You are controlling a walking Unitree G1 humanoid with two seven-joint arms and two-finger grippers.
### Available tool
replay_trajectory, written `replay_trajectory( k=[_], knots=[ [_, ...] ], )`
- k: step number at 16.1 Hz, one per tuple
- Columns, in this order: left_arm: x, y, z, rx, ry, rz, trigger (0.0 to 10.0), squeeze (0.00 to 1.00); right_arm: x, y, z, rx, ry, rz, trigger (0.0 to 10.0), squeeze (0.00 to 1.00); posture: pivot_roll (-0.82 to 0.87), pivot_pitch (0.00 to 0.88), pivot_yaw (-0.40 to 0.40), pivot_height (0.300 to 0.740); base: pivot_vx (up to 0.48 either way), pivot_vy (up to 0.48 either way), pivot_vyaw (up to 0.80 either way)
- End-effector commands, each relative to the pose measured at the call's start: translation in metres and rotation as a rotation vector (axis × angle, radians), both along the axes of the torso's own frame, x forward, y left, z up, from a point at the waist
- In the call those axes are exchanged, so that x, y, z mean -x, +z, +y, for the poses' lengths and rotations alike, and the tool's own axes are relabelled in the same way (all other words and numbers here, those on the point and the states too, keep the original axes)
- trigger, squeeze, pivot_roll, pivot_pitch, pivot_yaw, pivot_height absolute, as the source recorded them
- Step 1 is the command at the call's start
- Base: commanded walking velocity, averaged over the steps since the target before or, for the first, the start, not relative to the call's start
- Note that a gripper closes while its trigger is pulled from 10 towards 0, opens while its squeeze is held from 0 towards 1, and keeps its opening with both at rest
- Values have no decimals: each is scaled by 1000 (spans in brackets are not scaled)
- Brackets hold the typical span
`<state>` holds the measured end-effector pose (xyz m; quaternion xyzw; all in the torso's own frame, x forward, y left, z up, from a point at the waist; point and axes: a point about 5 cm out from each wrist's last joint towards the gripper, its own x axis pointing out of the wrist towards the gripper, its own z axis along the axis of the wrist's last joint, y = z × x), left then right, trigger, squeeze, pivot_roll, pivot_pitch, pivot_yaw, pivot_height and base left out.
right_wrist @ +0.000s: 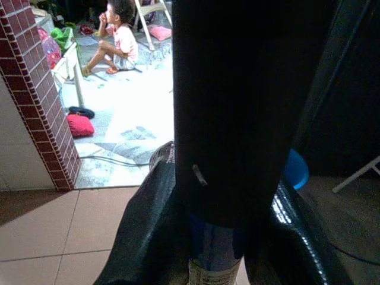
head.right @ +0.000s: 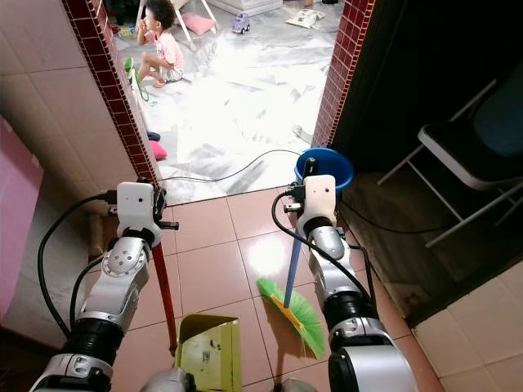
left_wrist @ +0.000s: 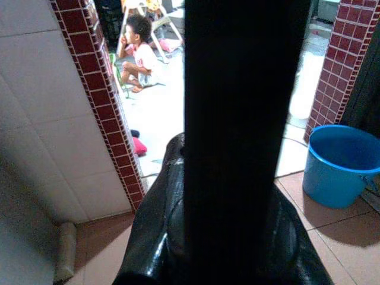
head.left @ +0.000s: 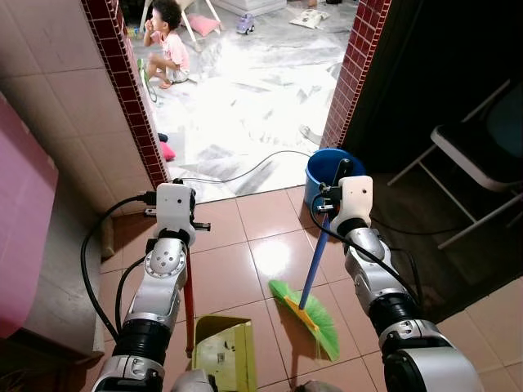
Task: Sweep floor
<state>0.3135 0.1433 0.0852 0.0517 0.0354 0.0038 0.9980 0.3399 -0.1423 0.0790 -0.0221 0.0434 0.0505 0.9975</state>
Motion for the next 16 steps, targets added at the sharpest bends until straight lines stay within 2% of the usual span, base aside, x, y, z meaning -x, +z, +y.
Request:
replay_trajectory(
  k=[1, 4, 9, 11, 13, 16],
  knots=[
    [-1, 4, 1, -19, 6, -3, 10000, 0, -2, -1, -1, 7, -9, 20, 10000, 0, -45, 0, -13, 740, -277, 0, 0],
    [-2, 5, 1, -21, 11, -1, 10000, 0, -2, 0, 0, -18, -6, 18, 10000, 0, -44, 0, -11, 740, -295, 0, 0],
    [0, 4, -3, -26, -8, 20, 10000, 0, -1, 1, 3, 21, 4, 6, 10000, 0, -44, 0, -10, 740, -373, 0, 0],
    [0, 4, -3, -26, -12, 25, 10000, 0, -1, 2, 5, -18, 12, -6, 10000, 0, -43, 0, -9, 740, -313, 0, 0],
    [2, 5, -7, -25, -37, 18, 10000, 0, -1, 4, 4, 19, 19, -25, 10000, 0, -39, 0, -8, 740, 0, 0, 0],
    [4, 5, -6, -17, -15, 26, 10000, 0, -2, 4, 1, 90, -15, -16, 10000, 0, -42, 0, -7, 740, 0, 0, 0]
  ],
)
